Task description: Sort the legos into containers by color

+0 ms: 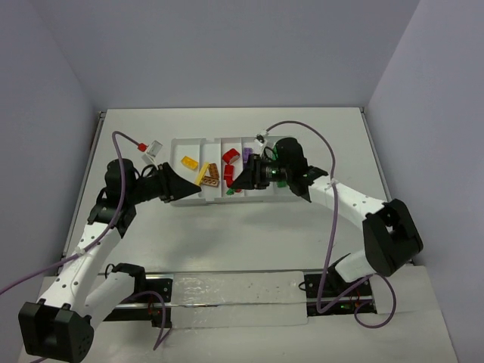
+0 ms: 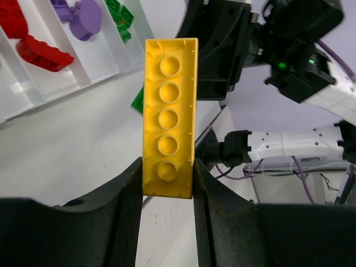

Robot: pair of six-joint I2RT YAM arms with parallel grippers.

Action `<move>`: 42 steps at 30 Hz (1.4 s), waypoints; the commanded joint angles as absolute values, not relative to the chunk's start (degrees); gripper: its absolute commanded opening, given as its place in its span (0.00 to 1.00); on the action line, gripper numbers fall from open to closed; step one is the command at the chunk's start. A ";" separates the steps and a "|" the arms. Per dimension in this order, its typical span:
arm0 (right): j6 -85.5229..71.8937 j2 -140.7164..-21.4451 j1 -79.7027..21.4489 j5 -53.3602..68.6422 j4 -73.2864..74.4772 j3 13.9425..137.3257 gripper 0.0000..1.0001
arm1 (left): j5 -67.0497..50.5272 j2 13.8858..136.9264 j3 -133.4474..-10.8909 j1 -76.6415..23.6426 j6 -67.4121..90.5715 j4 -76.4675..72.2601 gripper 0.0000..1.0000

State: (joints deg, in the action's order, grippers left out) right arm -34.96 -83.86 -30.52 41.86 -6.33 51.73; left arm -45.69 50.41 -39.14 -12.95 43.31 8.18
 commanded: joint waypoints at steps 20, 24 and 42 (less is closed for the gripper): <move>-28.82 -88.75 -20.74 -17.27 18.19 60.75 0.11 | -6.83 70.70 -51.10 -12.39 42.36 20.76 0.00; -28.56 -91.20 -20.49 -18.54 18.19 61.77 0.21 | -5.49 74.98 -52.27 -12.39 42.03 18.66 0.00; -27.16 -86.63 -20.21 -15.82 19.50 64.47 0.93 | -3.53 82.50 -58.21 -13.13 40.30 19.06 0.84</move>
